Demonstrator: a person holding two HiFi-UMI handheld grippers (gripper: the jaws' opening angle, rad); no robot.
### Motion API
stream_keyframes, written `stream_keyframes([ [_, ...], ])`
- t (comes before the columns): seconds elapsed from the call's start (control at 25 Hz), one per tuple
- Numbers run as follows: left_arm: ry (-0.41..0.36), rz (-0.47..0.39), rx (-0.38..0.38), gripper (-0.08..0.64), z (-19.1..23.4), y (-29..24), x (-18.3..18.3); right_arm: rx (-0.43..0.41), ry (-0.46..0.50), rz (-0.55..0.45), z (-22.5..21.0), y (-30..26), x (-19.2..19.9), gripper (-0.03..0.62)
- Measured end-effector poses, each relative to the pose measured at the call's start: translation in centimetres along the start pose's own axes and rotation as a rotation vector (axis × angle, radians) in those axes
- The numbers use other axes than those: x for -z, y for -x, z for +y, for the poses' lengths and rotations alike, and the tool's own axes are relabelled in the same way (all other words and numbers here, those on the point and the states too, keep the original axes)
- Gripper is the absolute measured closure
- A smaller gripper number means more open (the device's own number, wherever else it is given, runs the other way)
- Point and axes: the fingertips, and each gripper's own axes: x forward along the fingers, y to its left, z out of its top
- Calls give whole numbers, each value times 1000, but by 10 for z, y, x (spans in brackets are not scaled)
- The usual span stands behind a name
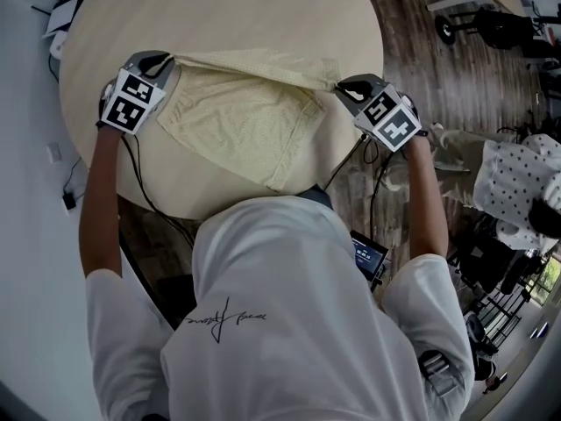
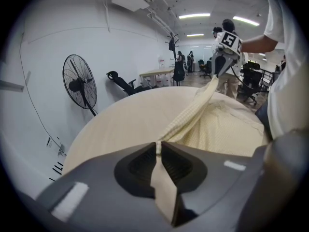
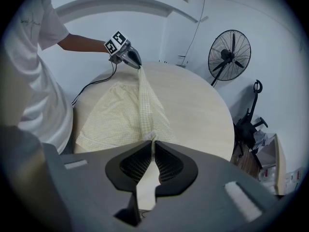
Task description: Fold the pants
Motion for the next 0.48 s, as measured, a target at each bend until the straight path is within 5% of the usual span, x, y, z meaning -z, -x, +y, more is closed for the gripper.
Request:
stream_keyframes([
  [0.48, -34, 12, 9, 472, -14, 8, 11, -35, -5, 4, 49, 6, 9, 569],
])
